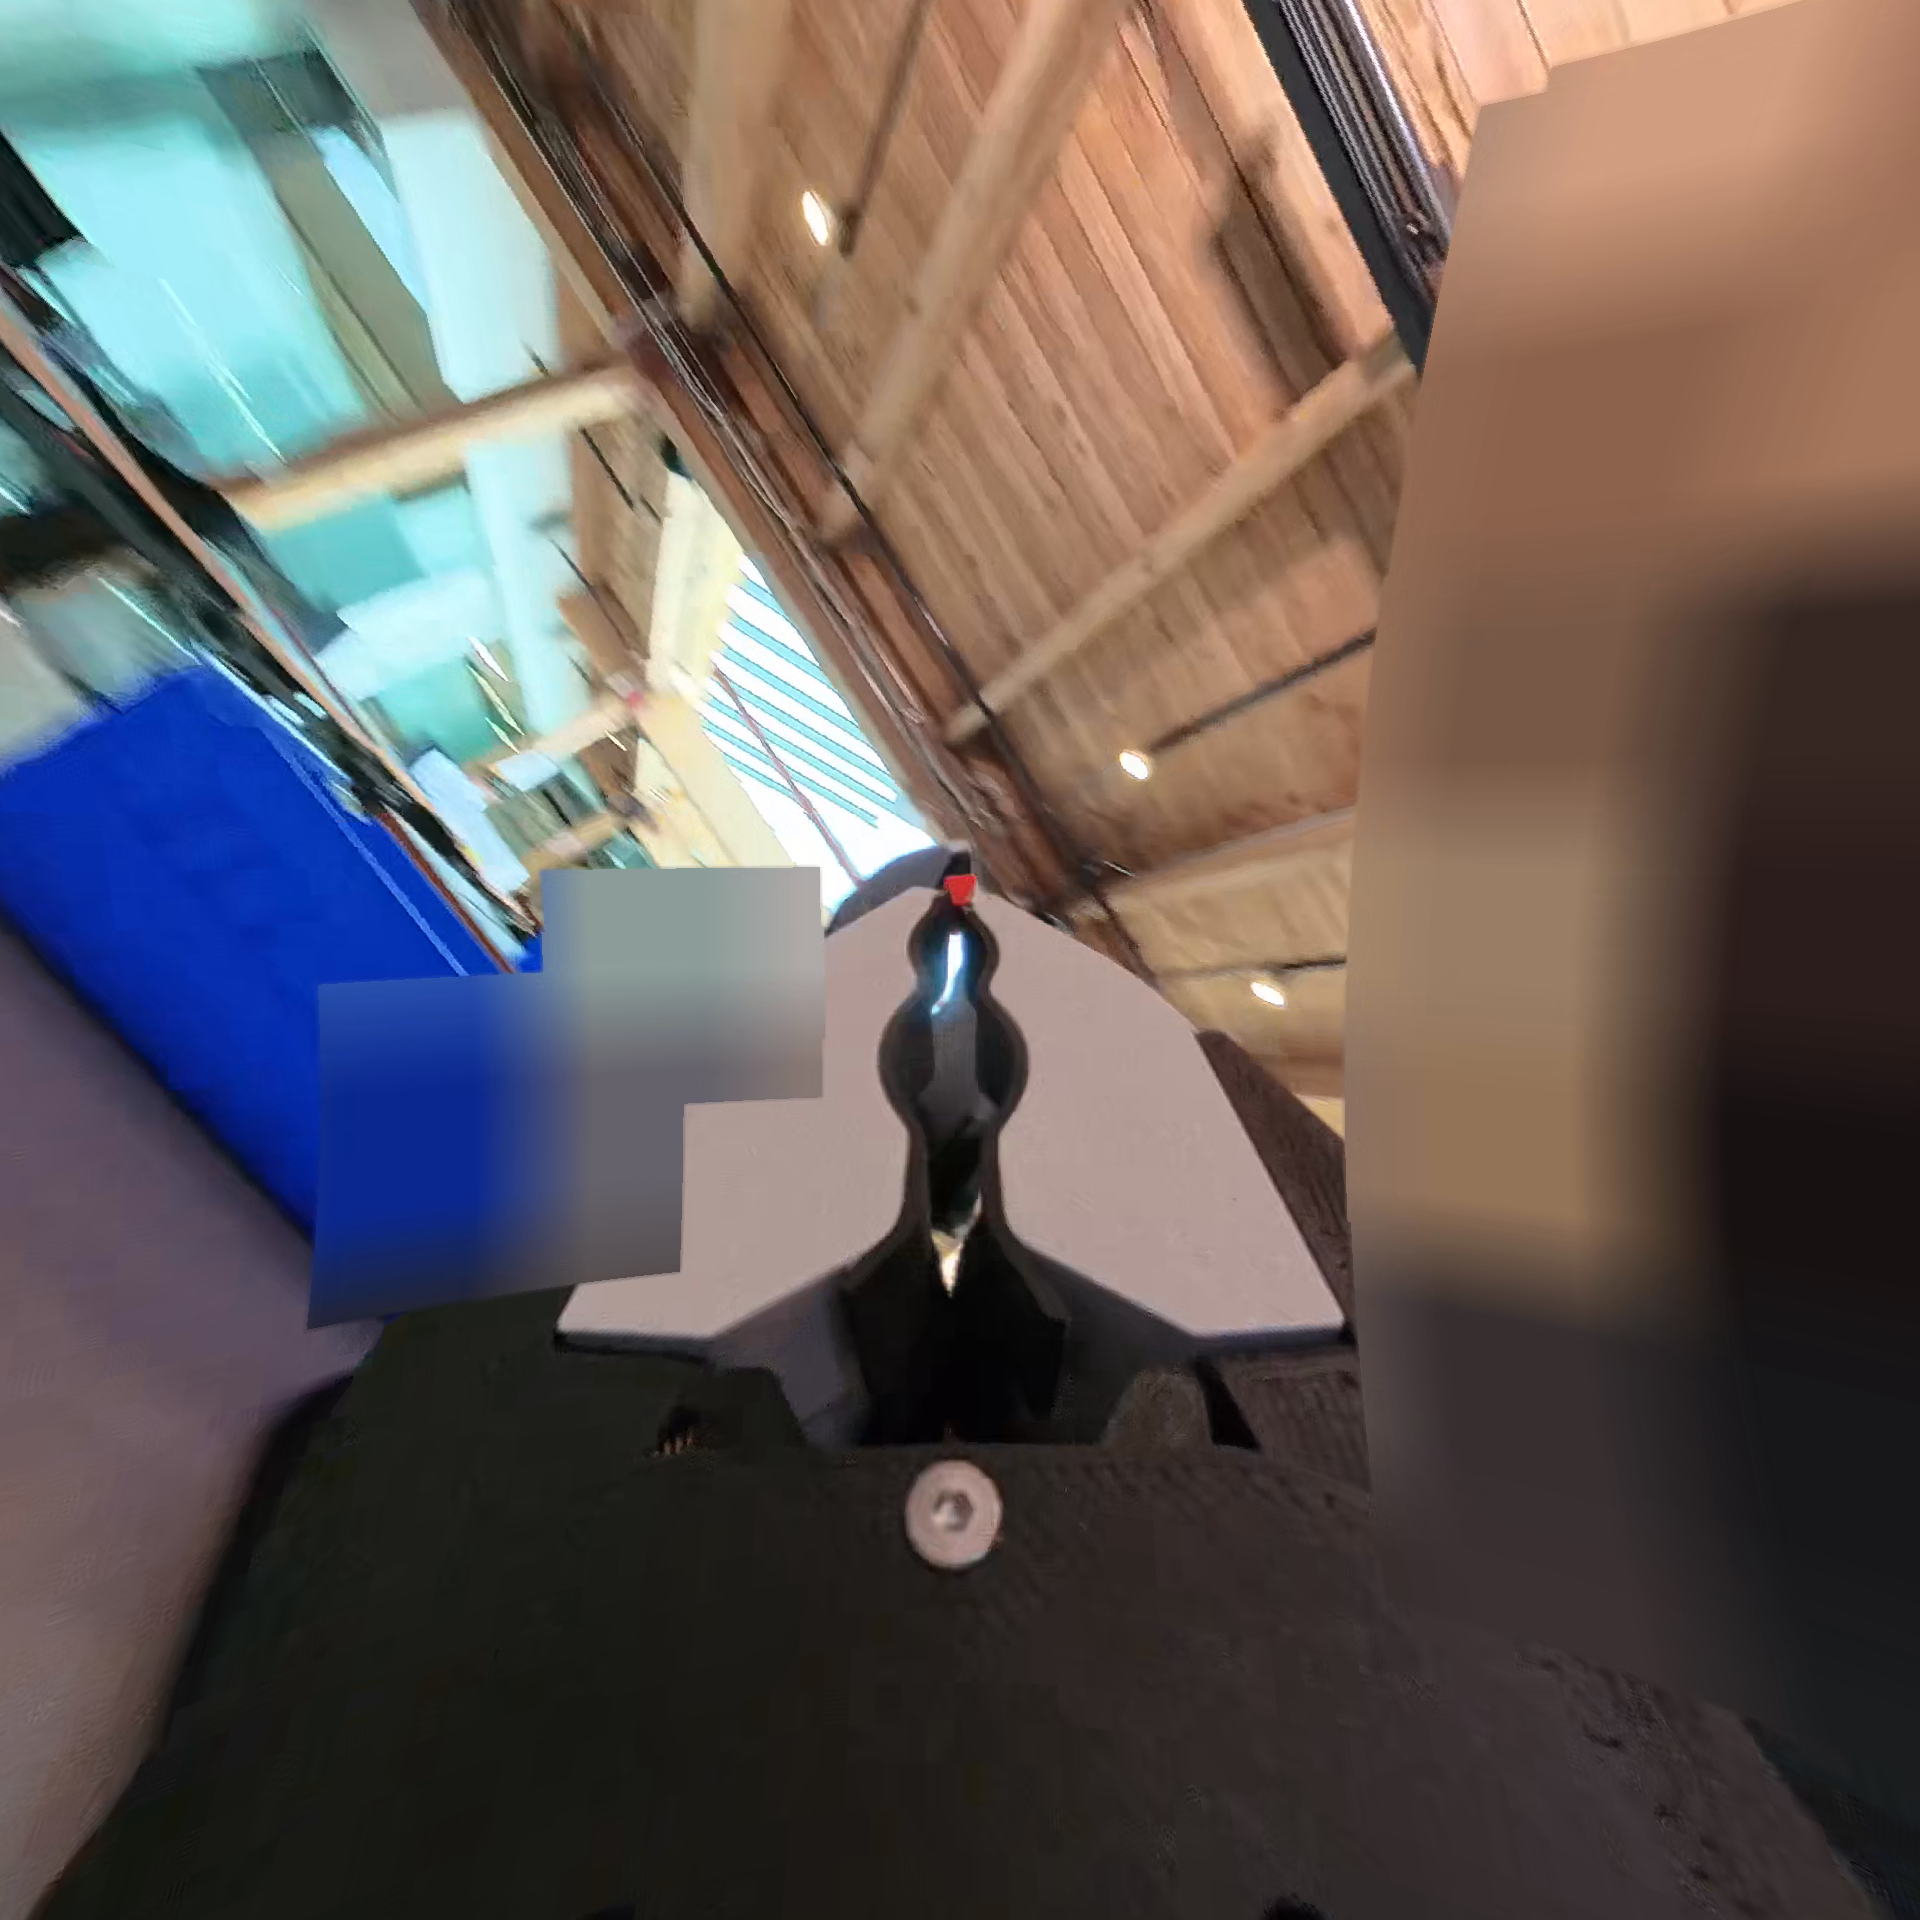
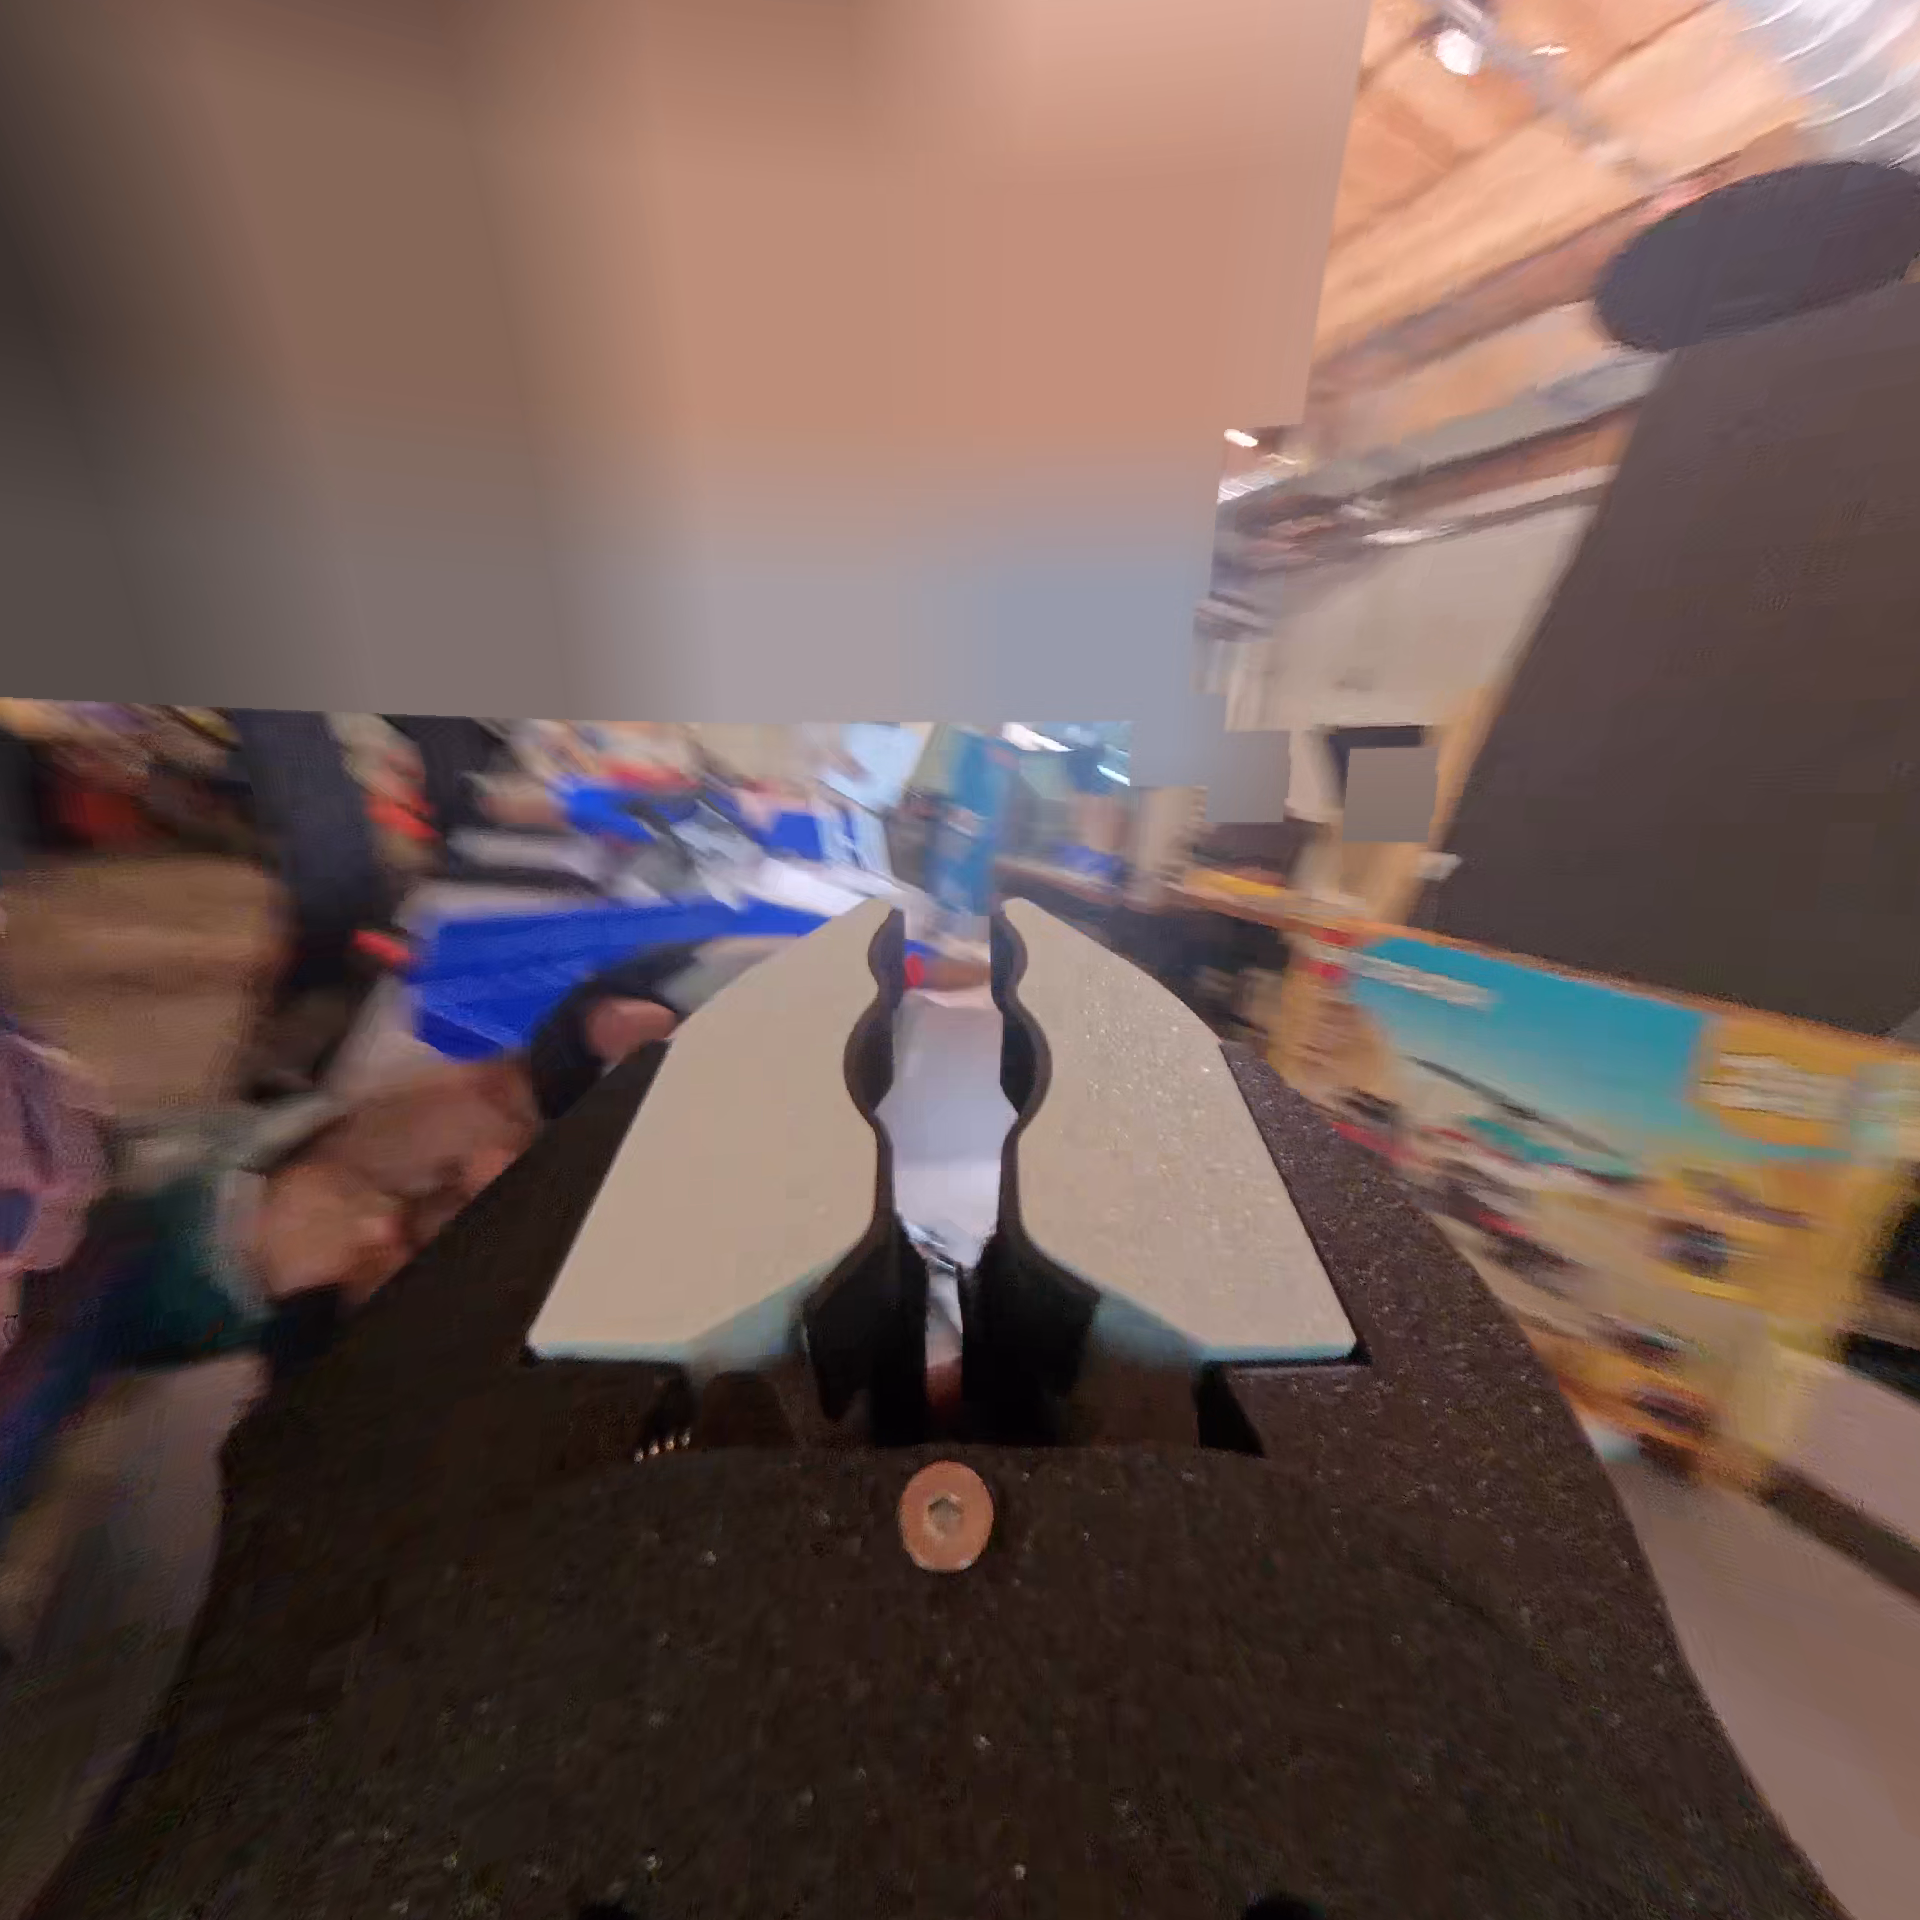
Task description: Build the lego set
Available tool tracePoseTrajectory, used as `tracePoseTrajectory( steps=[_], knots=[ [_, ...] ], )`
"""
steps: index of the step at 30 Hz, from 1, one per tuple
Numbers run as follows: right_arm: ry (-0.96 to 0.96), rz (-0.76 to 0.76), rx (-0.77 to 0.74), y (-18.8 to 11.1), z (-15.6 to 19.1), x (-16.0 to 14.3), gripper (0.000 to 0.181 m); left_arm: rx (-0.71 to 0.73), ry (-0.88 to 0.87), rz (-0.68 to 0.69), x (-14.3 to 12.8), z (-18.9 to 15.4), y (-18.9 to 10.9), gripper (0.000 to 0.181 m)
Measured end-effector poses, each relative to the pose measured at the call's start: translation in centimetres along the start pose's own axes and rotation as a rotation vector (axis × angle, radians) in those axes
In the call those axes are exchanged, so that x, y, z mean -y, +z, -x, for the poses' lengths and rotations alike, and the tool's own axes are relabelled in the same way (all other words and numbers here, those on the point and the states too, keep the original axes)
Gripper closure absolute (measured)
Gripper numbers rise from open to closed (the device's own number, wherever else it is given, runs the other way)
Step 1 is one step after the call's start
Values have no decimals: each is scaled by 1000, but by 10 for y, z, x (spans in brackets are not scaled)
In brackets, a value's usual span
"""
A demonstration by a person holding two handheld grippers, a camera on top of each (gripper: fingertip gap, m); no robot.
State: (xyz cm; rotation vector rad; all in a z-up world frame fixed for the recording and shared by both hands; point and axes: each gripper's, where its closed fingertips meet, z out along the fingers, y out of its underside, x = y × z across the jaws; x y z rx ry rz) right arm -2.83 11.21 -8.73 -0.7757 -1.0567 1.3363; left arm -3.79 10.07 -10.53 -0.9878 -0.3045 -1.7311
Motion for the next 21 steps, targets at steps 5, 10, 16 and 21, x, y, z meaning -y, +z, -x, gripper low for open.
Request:
tracePoseTrajectory(
  steps=[5, 10, 16, 21],
  knots=[
    [-326, 301, -125, 16, 1, -27, 158, 116, 200, -135, 21, 6, -8, 180],
    [-459, 402, -98, 24, 5, -37, 164, 151, 245, -138, 20, 10, -8, 180],
    [-488, 450, -63, 21, 4, -41, 170, 171, 252, -114, 17, 13, -9, 180],
    [-481, 469, -36, 16, 2, -43, 173, 192, 268, -78, 14, 17, -9, 180]
  ],
)
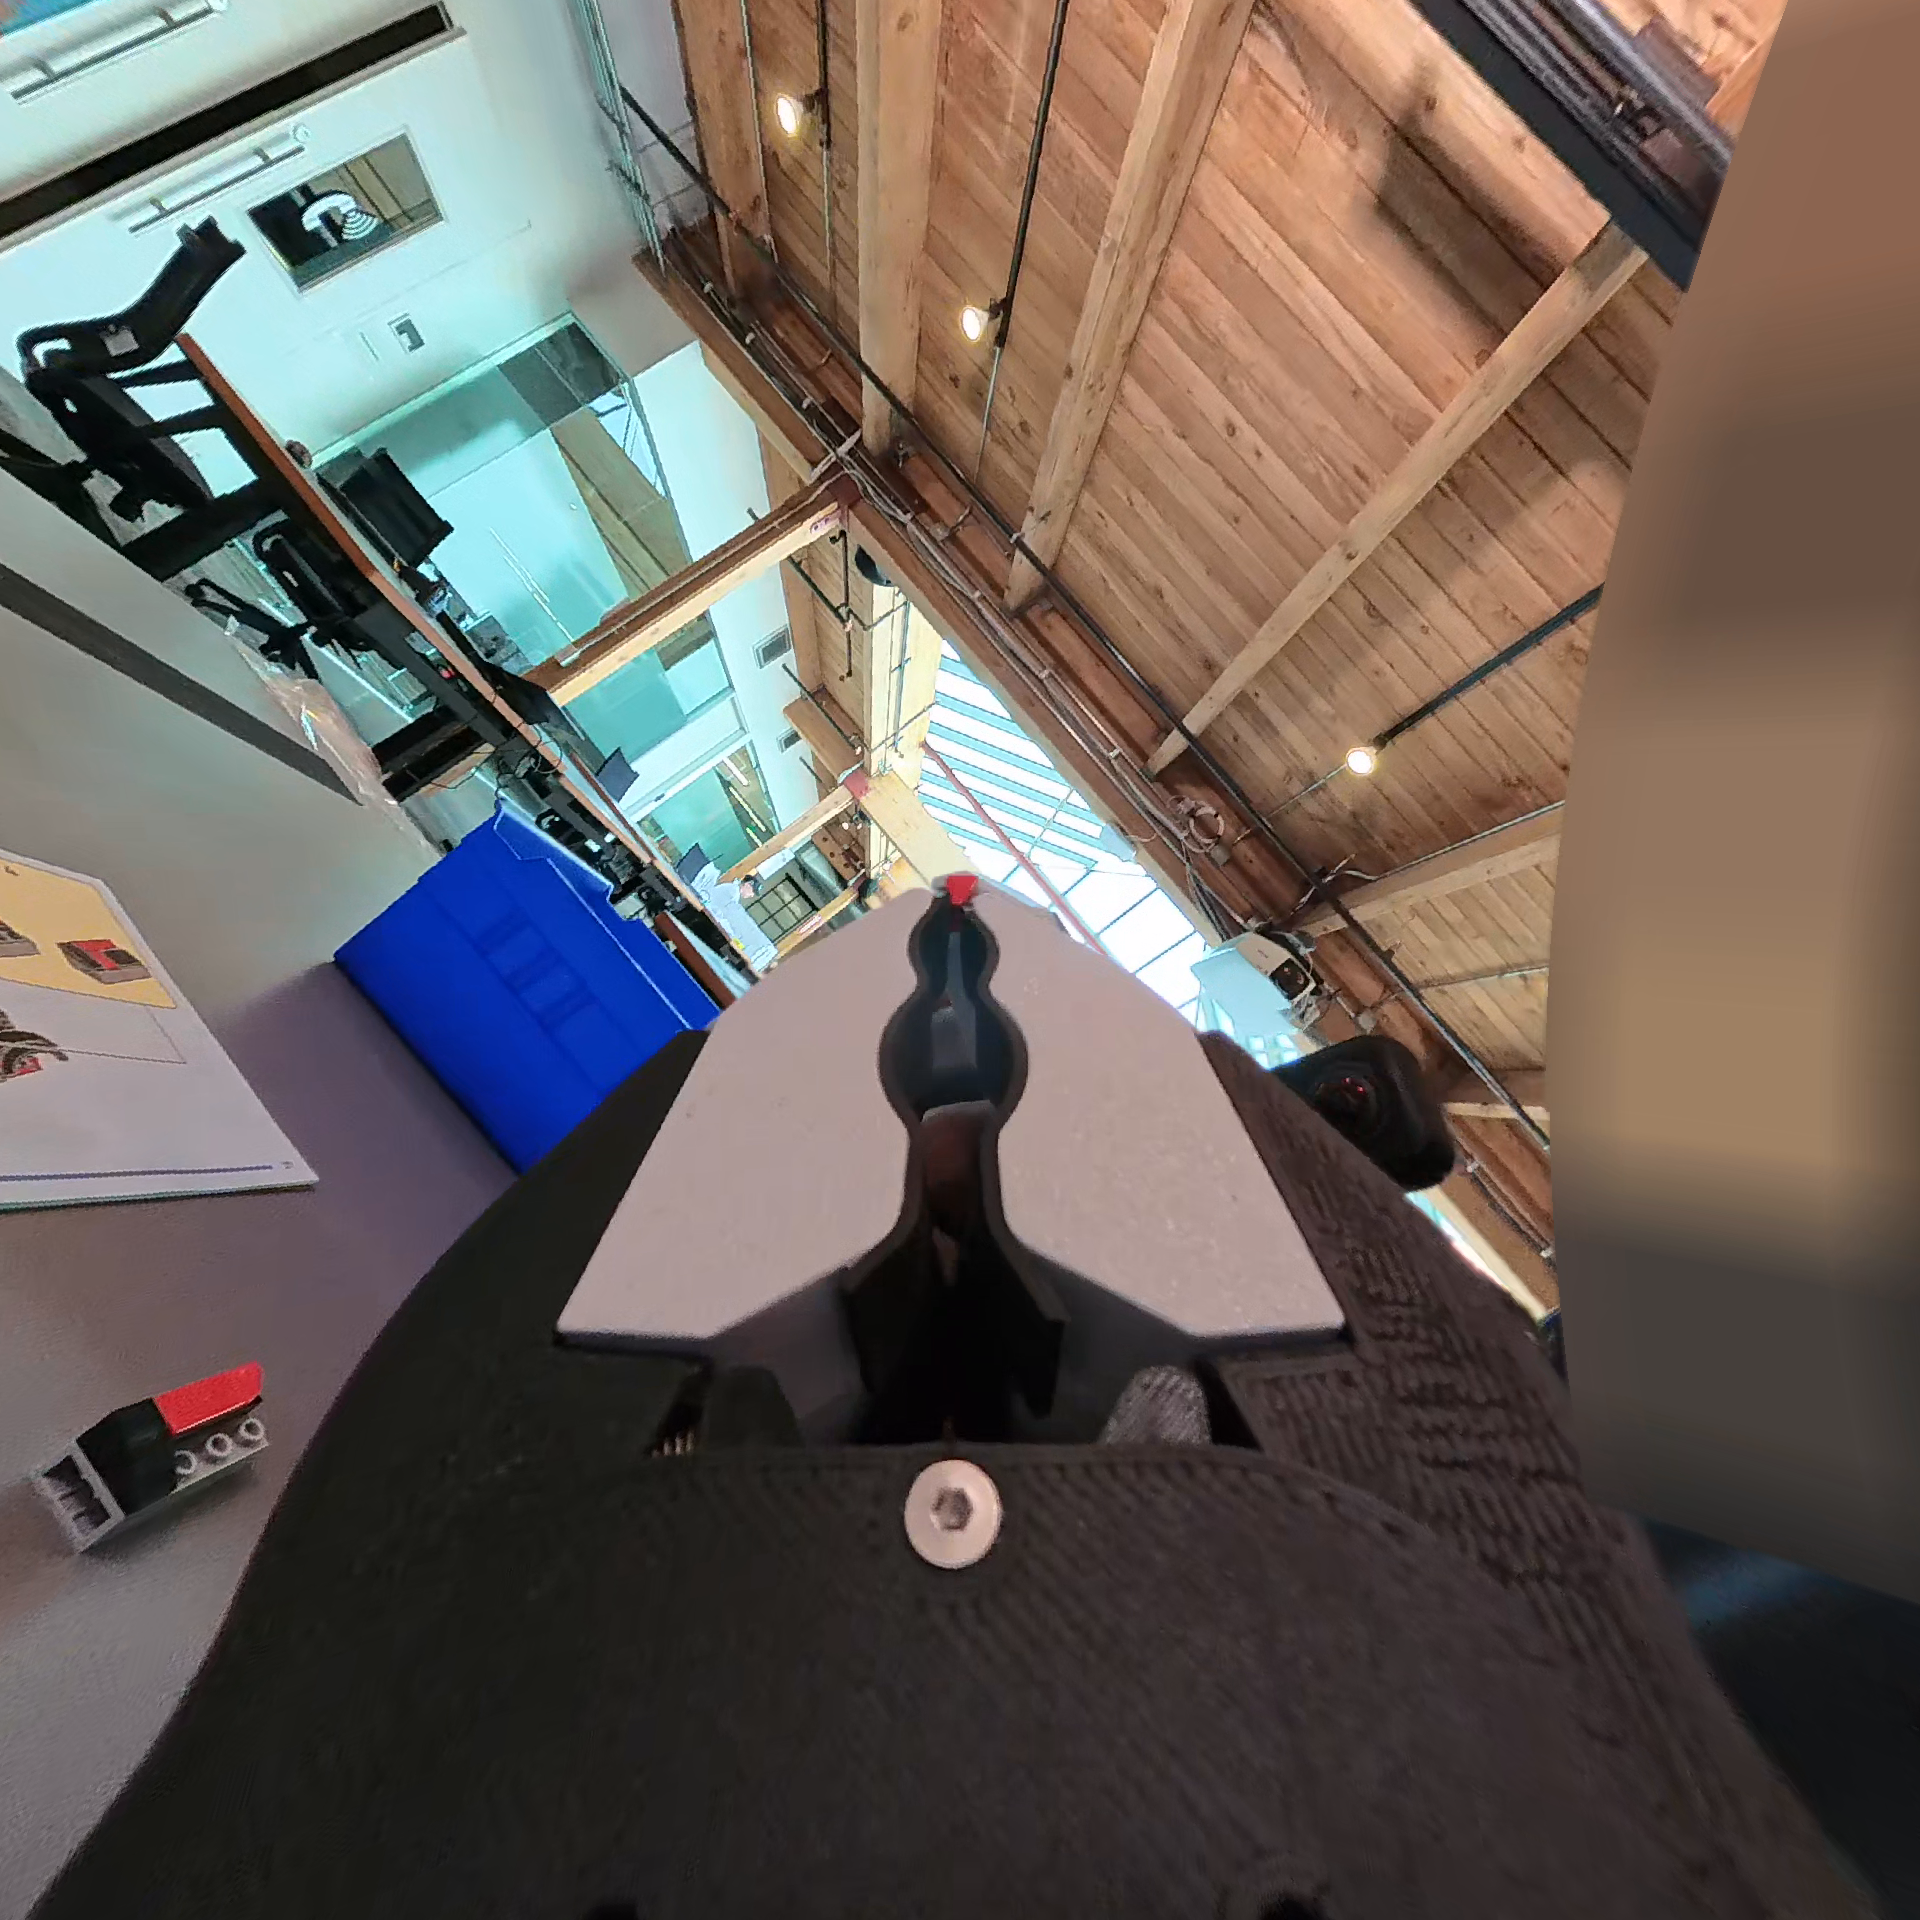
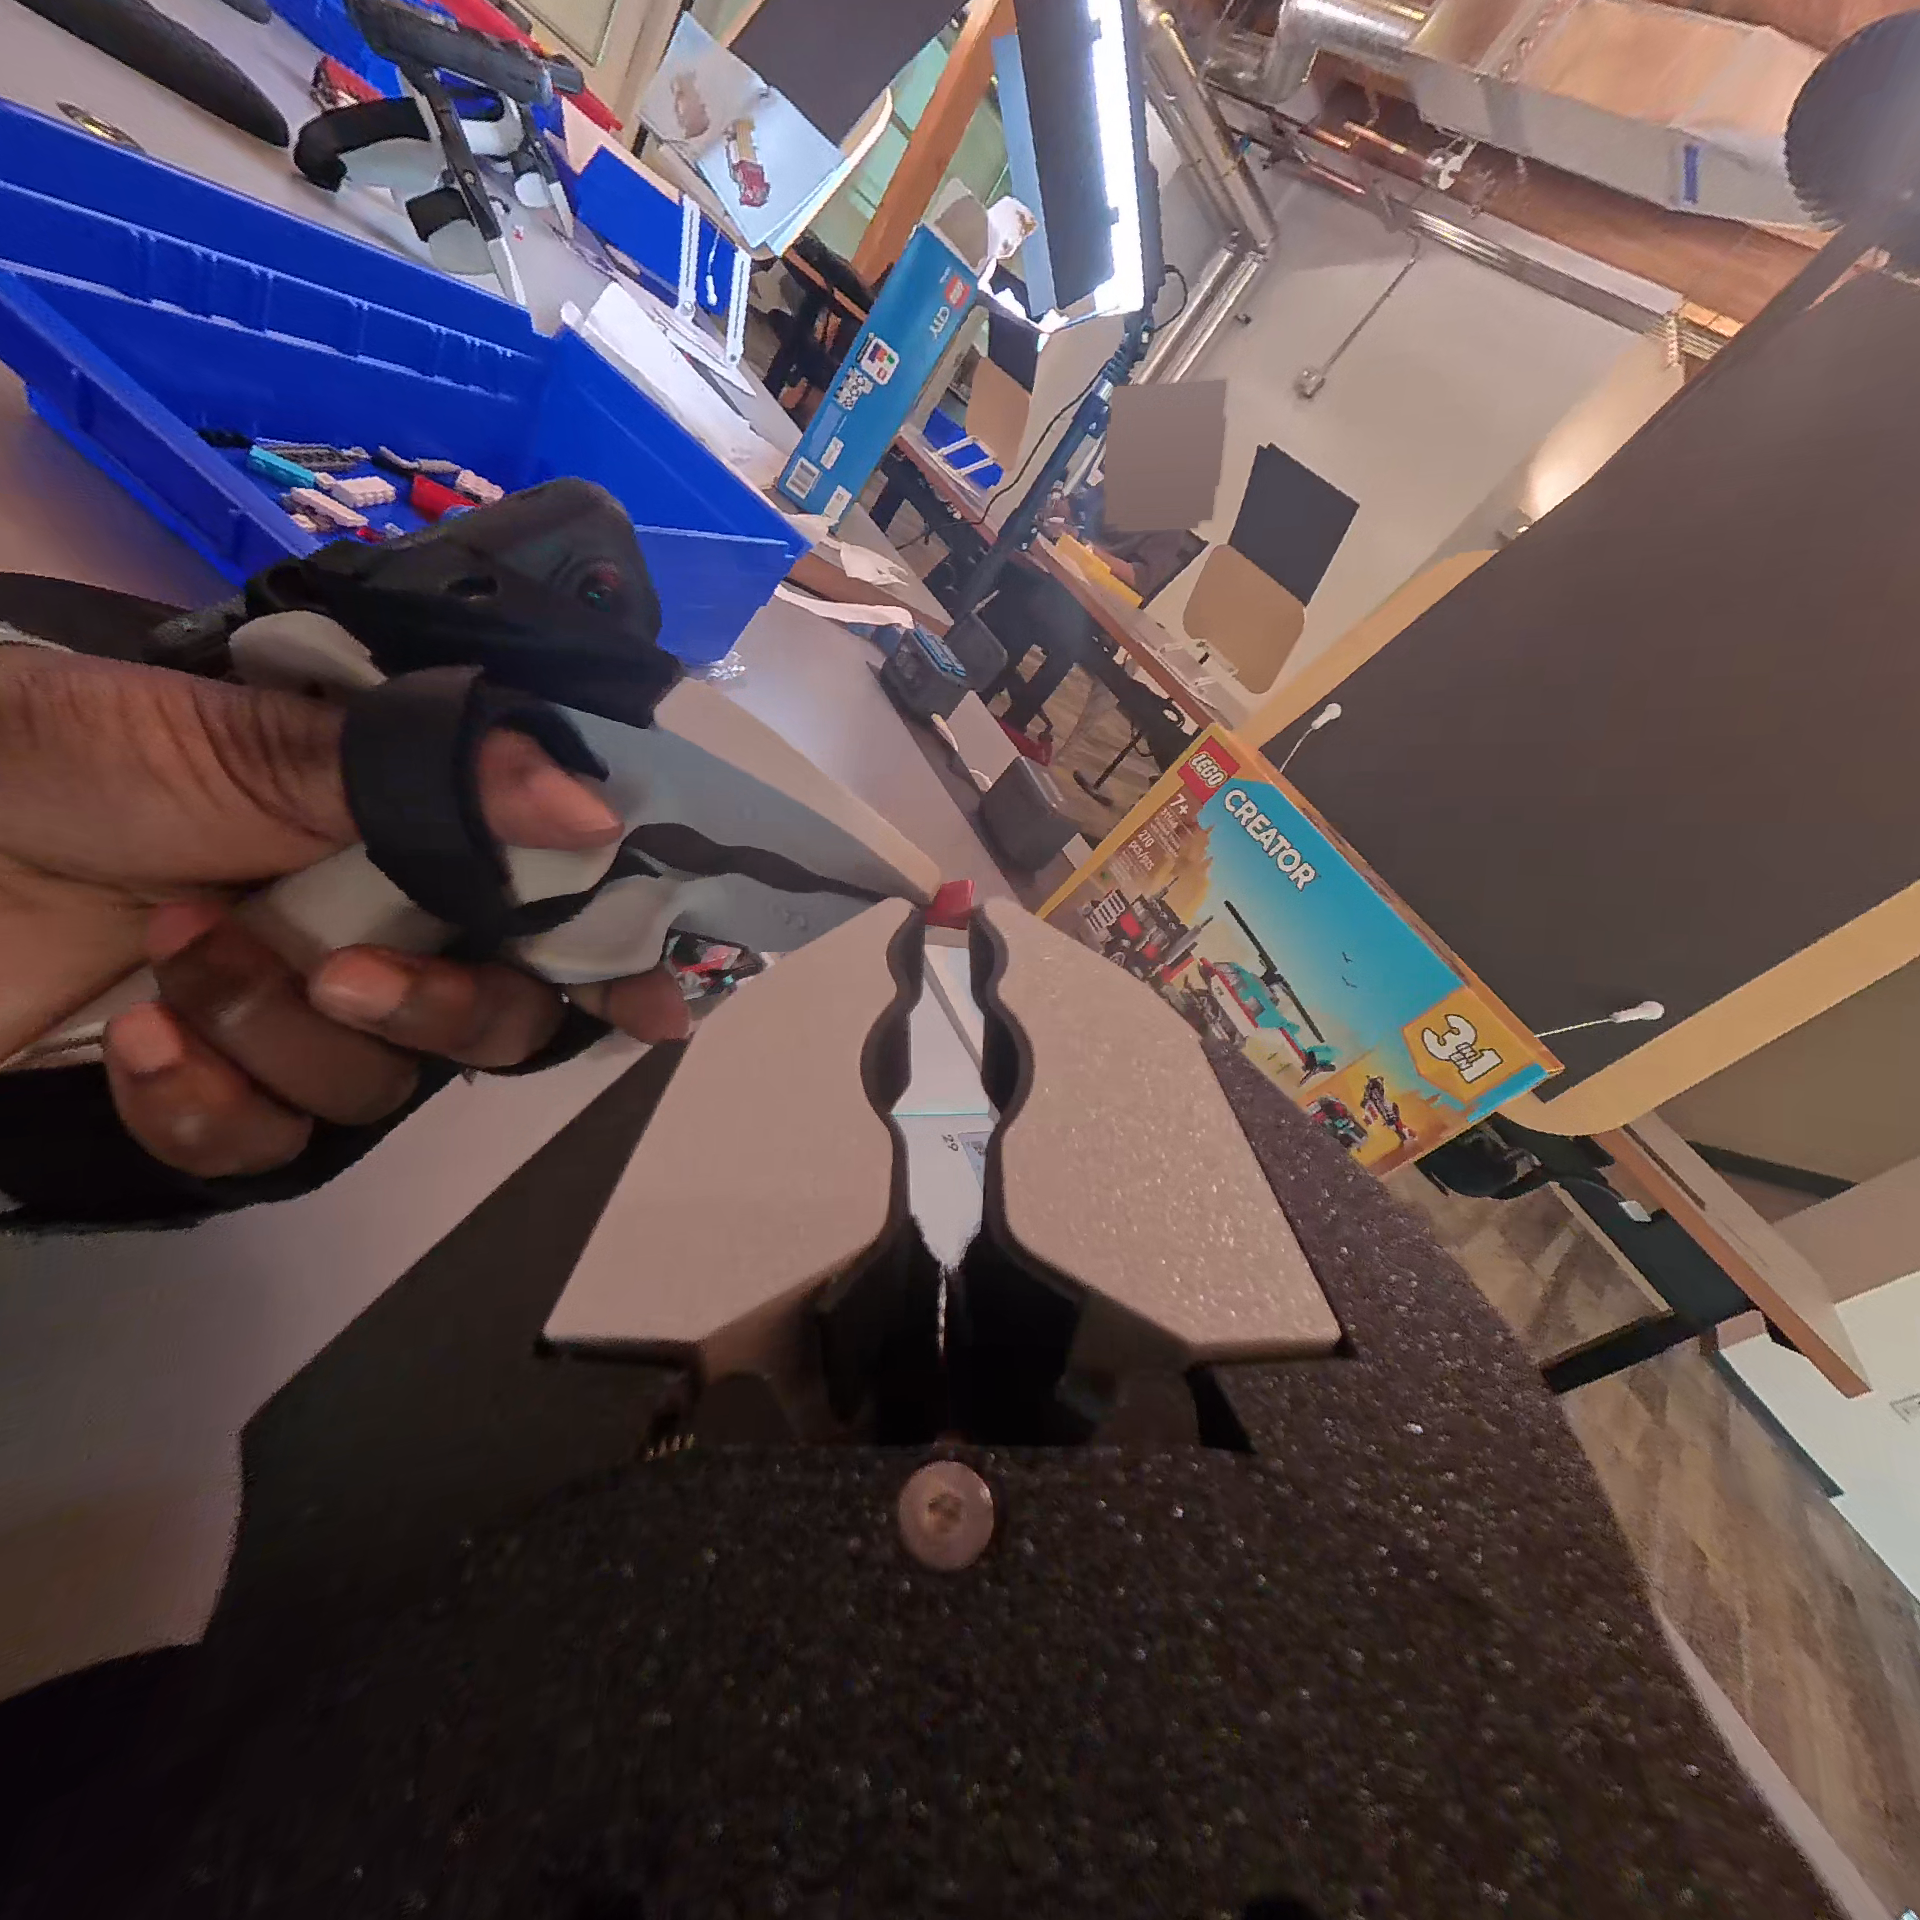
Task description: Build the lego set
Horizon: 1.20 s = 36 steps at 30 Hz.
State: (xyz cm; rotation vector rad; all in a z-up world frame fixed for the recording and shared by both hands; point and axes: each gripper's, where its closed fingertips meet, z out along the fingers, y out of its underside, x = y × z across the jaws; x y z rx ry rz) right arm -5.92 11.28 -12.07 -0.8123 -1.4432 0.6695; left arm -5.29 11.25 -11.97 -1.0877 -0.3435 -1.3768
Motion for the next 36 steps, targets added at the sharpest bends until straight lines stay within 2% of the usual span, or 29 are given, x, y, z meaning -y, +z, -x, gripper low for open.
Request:
tracePoseTrajectory(
  steps=[3, 6, 8, 10, 12, 14, 19, 26, 36],
  knots=[
    [20, 2, 36, -3, 1, -4, 173, 18, 42, 56, -4, 2, 1, 180],
    [79, 41, 77, -15, -6, -20, 173, 65, 193, 192, -9, 11, -3, 163],
    [133, 114, 173, -25, 0, -42, 173, 143, 364, 393, -22, 27, -14, 151],
    [151, 195, 262, -33, 11, -68, 173, 284, 530, 670, -41, 57, -34, 137],
    [154, 267, 385, -37, 31, -90, 173, 386, 663, 923, -58, 82, -56, 133],
    [132, 331, 474, -36, 48, -109, 173, 418, 774, 1067, -67, 98, -65, 133],
    [22, 398, 580, -26, 66, -137, 173, 407, 853, 1152, -75, 114, -59, 142],
    [28, 397, 655, -18, 69, -146, 173, 405, 955, 1306, -75, 134, -59, 130],
    [8, 402, 683, -16, 73, -150, 173, 336, 1034, 1448, -82, 148, -63, 142]
  ],
)
